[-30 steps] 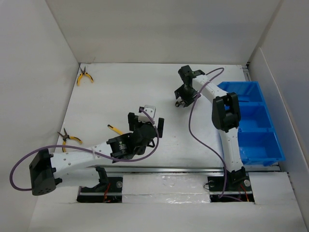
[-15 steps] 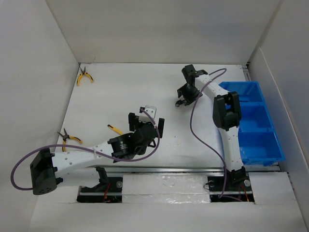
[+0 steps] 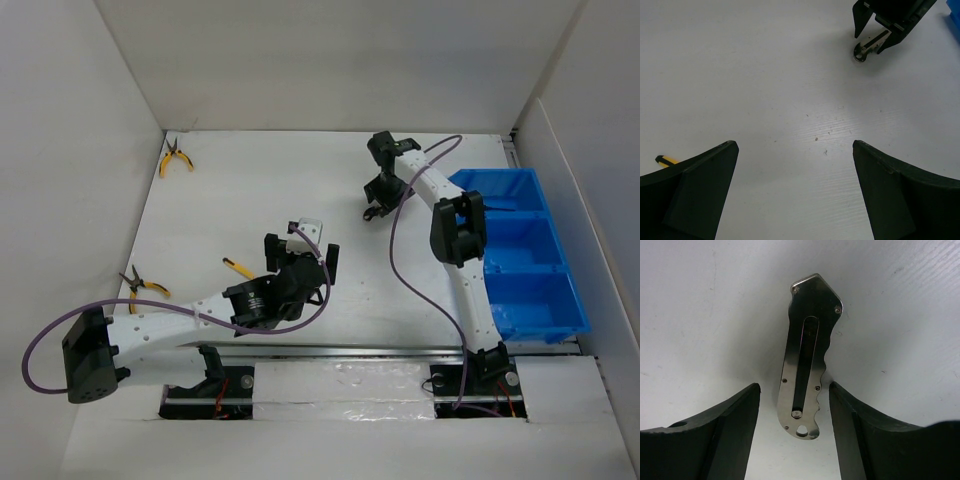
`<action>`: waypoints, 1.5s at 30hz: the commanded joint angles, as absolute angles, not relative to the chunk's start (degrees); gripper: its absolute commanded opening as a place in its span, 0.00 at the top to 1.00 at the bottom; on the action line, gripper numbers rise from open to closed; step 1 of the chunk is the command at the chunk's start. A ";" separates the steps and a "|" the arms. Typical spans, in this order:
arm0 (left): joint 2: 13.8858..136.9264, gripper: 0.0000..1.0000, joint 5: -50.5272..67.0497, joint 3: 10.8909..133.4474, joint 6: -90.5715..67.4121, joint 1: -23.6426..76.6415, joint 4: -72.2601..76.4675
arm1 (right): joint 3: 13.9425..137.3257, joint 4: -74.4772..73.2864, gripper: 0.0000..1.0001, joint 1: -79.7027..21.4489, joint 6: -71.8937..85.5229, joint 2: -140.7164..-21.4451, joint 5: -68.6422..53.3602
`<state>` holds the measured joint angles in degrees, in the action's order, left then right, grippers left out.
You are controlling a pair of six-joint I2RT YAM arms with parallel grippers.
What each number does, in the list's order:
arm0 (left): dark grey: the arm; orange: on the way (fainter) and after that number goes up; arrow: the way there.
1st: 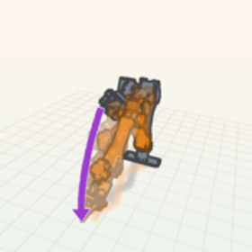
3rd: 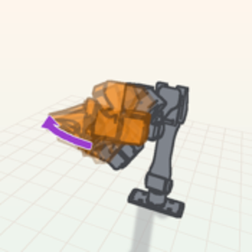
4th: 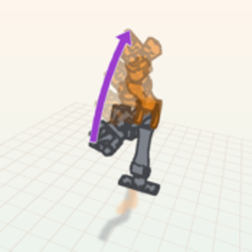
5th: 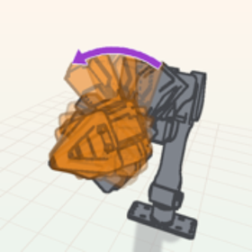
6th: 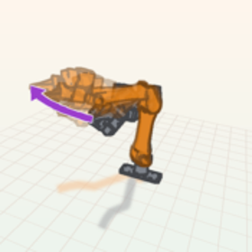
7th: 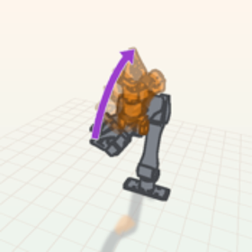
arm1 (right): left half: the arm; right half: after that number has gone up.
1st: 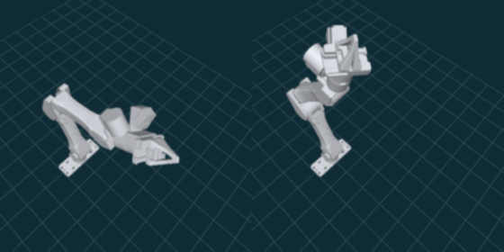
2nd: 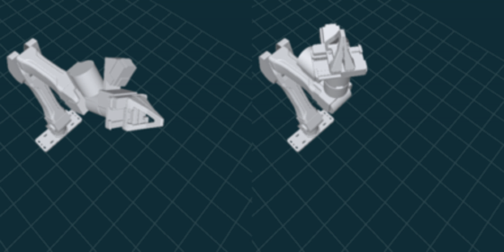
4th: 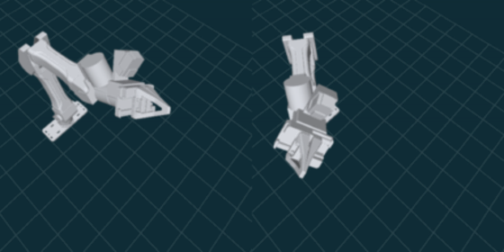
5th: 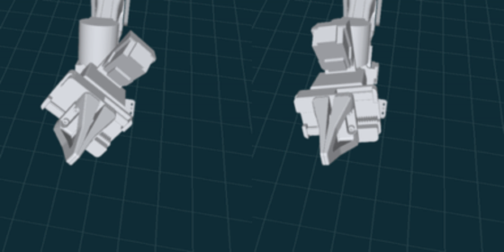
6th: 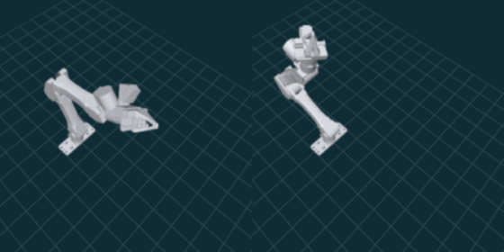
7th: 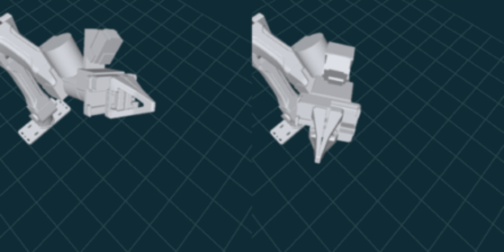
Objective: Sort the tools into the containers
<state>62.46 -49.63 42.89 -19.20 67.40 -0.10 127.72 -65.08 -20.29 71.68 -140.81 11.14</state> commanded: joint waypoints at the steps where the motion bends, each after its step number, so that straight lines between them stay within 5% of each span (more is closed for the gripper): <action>1: 60.73 0.01 -50.89 45.35 -19.95 67.32 0.18 | 129.99 -70.40 0.38 -20.92 73.12 -143.09 13.80; 8: 58.89 0.01 -51.24 44.65 -20.13 67.32 0.18 | 128.76 -69.00 0.49 -21.97 73.83 -144.22 12.49; 11: 58.54 0.01 -51.24 44.56 -20.13 67.32 -1.13 | 128.41 -68.12 0.79 -21.97 73.57 -144.67 11.43; 12: 58.36 0.01 -51.24 44.56 -20.13 67.32 -1.14 | 127.89 -67.42 1.00 -21.97 73.30 -144.58 11.08; 20: 59.06 0.01 -51.50 44.47 -20.13 67.32 -0.88 | 117.98 -62.14 1.00 -21.97 71.98 -136.07 16.75; 28: 61.08 0.01 -51.94 44.82 -20.13 67.32 -0.53 | 93.99 -51.68 1.00 -18.29 71.63 -107.08 22.67; 36: 60.91 0.01 -52.30 45.18 -20.83 67.32 -1.32 | 76.40 -46.59 1.00 -6.97 68.82 -84.32 19.78; 45: 58.97 0.01 -52.21 44.03 -20.48 67.32 -0.44 | 59.87 -39.73 1.00 11.24 63.11 -74.27 11.51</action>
